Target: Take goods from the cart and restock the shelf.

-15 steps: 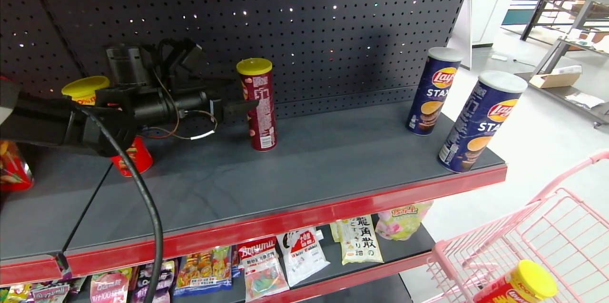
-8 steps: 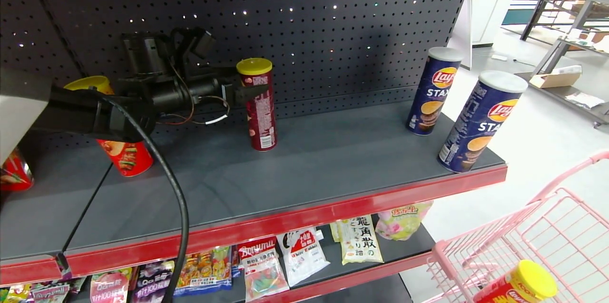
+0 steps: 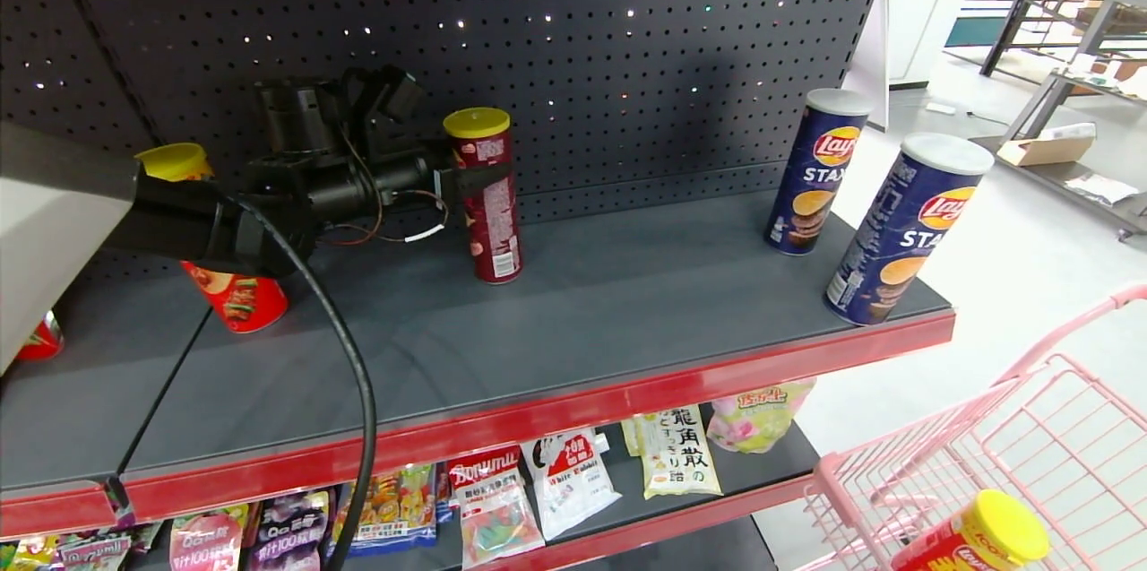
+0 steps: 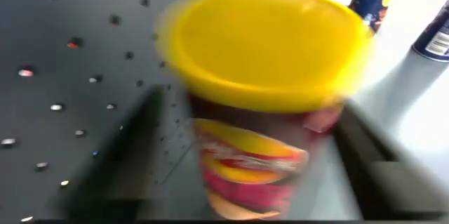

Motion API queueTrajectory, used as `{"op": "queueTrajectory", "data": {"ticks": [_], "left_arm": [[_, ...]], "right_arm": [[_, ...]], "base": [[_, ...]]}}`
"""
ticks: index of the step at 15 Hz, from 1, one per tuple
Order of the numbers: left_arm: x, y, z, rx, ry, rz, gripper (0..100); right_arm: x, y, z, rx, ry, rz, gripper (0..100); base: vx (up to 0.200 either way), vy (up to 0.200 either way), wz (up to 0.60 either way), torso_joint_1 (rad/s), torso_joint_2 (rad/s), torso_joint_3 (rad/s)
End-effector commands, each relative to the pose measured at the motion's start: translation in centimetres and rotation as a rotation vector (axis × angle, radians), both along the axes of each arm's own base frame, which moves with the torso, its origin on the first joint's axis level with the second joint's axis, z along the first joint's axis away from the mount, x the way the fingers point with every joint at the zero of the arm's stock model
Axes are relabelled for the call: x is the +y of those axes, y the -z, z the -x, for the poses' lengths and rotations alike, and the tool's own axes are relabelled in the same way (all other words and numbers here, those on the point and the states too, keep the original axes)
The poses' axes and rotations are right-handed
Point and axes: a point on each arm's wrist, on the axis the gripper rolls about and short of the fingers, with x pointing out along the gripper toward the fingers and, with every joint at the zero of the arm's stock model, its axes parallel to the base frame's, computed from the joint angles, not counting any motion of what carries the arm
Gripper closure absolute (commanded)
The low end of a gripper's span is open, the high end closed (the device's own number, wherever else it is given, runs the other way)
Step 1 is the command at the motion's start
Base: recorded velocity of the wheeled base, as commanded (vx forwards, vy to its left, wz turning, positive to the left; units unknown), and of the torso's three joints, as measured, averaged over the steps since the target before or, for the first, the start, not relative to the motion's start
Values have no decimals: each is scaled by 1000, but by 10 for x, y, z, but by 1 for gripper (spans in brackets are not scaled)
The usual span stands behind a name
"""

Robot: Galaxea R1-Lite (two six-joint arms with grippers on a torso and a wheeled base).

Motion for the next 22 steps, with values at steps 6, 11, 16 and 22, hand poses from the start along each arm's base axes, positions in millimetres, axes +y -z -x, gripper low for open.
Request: {"op": "queueTrajectory", "data": {"ticks": [6, 11, 16, 22], "left_arm": [[-3, -33, 61, 51, 38, 50, 100], [-15, -34, 131, 97, 61, 36, 100], [-46, -31, 149, 118, 20, 44, 100], [-87, -12, 143, 78, -236, 44, 100]], "right_arm": [[0, 2, -1, 9, -1, 0, 100], [0, 4, -2, 17, -1, 3, 100], [0, 6, -2, 22, -1, 4, 100], [0, 6, -2, 16, 1, 4, 100]], "base": [[0, 0, 0, 0, 0, 0], [0, 0, 0, 0, 0, 0], [0, 0, 0, 0, 0, 0], [0, 0, 0, 0, 0, 0]]}}
